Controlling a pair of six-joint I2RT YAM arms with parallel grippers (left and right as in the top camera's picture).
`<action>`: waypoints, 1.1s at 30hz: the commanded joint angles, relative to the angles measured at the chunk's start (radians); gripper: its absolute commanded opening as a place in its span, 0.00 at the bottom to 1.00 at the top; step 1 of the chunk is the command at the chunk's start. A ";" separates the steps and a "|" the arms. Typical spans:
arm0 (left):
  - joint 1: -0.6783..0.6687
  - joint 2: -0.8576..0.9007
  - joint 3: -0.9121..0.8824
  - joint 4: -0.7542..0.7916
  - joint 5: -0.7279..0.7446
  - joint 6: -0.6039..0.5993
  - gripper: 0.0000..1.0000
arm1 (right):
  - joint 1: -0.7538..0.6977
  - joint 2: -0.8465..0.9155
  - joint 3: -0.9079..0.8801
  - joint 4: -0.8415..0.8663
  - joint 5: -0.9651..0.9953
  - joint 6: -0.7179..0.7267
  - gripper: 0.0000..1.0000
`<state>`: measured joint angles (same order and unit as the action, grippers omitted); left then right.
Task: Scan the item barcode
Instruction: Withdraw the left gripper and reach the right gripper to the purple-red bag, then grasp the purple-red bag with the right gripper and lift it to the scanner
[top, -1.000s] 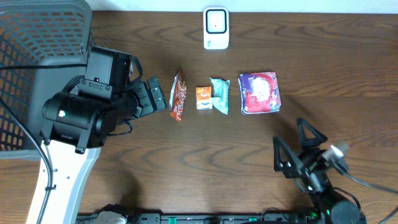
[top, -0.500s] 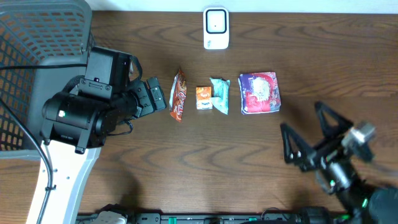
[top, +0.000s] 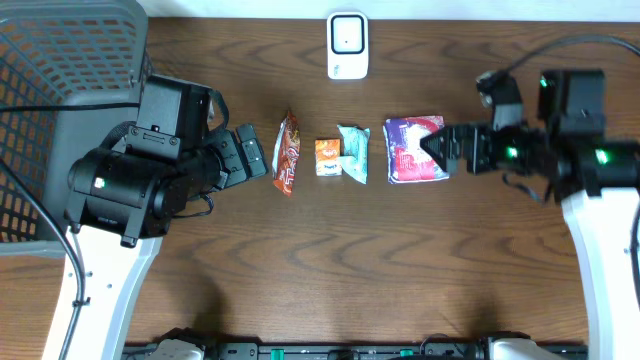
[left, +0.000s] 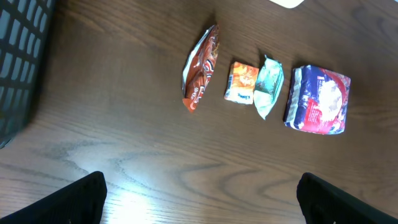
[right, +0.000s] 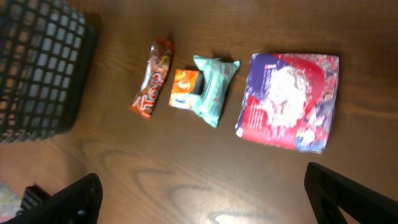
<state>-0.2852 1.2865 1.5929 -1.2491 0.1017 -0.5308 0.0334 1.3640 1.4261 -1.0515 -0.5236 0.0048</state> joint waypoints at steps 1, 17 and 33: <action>0.001 -0.005 0.006 0.000 -0.006 -0.002 0.98 | -0.002 0.086 0.045 0.013 0.029 -0.044 0.99; 0.001 -0.005 0.006 0.000 -0.006 -0.002 0.98 | -0.180 0.478 0.045 0.114 -0.026 -0.216 0.99; 0.001 -0.005 0.006 0.000 -0.006 -0.002 0.98 | -0.196 0.797 0.045 0.194 -0.319 -0.275 0.52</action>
<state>-0.2852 1.2865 1.5929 -1.2491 0.1017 -0.5308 -0.1802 2.1590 1.4551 -0.8700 -0.7902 -0.2726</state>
